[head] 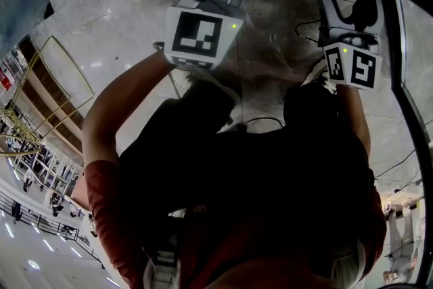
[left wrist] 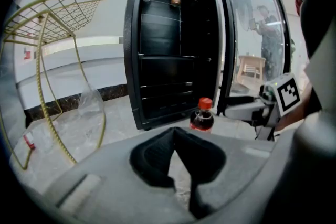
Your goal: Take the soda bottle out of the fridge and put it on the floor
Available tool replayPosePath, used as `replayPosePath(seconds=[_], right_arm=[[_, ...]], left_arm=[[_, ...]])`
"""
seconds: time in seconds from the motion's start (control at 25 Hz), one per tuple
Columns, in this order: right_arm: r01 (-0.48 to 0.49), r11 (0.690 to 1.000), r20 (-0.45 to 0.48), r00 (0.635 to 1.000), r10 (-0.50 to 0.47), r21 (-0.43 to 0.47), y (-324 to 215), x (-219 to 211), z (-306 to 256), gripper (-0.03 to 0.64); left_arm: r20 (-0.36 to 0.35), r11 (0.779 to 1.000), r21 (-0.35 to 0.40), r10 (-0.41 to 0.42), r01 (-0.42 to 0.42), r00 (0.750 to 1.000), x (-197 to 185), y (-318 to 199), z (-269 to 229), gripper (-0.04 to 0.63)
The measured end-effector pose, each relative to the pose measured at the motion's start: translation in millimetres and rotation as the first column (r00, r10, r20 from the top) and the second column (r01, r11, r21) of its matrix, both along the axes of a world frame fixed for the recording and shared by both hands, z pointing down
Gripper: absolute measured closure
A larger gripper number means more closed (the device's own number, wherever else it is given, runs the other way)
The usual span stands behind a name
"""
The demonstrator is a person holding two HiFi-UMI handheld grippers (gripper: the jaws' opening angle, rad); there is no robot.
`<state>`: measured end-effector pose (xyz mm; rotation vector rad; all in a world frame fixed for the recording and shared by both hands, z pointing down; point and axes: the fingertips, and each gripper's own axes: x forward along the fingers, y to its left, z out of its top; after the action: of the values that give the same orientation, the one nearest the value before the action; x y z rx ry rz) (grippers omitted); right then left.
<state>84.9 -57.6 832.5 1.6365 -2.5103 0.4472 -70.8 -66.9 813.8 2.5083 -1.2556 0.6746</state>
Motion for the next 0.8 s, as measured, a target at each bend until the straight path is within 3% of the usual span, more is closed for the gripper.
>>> replayPosePath(seconds=[0.8], right_arm=[[-0.002, 0.997, -0.044, 0.999, -0.001, -0.080, 2.3, -4.5, 19.9, 0.187]], left_arm=[[0.018, 1.000, -0.008, 0.013, -0.013, 1.000, 1.7, 2.0, 2.3, 0.597]])
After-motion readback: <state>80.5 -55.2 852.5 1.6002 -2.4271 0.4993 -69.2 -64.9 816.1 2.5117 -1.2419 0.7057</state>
